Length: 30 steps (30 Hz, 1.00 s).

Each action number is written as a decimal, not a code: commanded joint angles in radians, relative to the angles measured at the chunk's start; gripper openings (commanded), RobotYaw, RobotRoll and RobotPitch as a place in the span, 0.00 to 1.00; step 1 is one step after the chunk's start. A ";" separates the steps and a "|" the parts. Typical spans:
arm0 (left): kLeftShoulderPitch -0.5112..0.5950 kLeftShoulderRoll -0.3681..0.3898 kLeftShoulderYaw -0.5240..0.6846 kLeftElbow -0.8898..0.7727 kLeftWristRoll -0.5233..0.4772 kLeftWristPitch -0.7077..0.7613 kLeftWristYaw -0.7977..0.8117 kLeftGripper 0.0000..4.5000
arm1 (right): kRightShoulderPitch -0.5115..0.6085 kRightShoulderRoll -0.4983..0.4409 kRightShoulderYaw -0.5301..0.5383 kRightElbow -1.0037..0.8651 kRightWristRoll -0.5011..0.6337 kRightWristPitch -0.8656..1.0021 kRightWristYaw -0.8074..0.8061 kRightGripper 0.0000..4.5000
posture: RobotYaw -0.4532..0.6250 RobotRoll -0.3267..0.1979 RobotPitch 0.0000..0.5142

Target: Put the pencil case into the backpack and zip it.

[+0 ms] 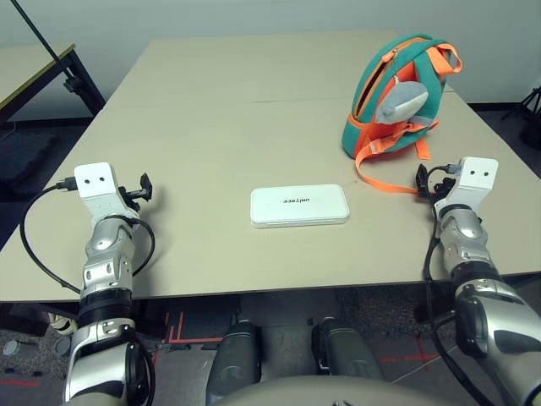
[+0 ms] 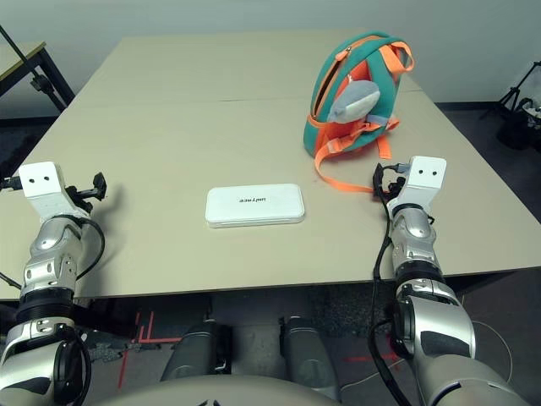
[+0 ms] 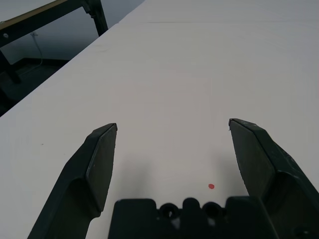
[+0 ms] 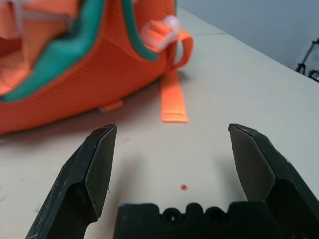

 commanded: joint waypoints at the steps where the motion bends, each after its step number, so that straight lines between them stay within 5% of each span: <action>1: 0.011 -0.015 0.007 -0.028 -0.014 0.026 -0.001 1.00 | 0.017 -0.004 0.008 -0.031 0.008 0.020 0.024 1.00 | 0.35 0.62 0.14; 9: -0.044 0.027 0.031 -0.012 -0.109 0.060 -0.141 1.00 | 0.108 -0.058 0.040 -0.258 0.014 0.094 0.153 1.00 | 0.30 0.62 0.10; 17: -0.160 0.147 0.029 0.073 -0.217 0.219 -0.419 1.00 | 0.316 -0.178 0.091 -0.828 0.145 0.445 0.401 1.00 | 0.25 0.62 0.13; 22: -0.210 0.182 0.018 0.070 -0.290 0.337 -0.573 1.00 | 0.364 -0.225 0.140 -1.037 0.183 0.630 0.472 0.70 | 0.24 0.62 0.13; 30: -0.290 0.189 0.032 0.026 -0.513 0.662 -0.794 1.00 | 0.308 -0.219 0.315 -1.074 0.117 0.703 0.556 0.00 | 0.25 0.62 0.13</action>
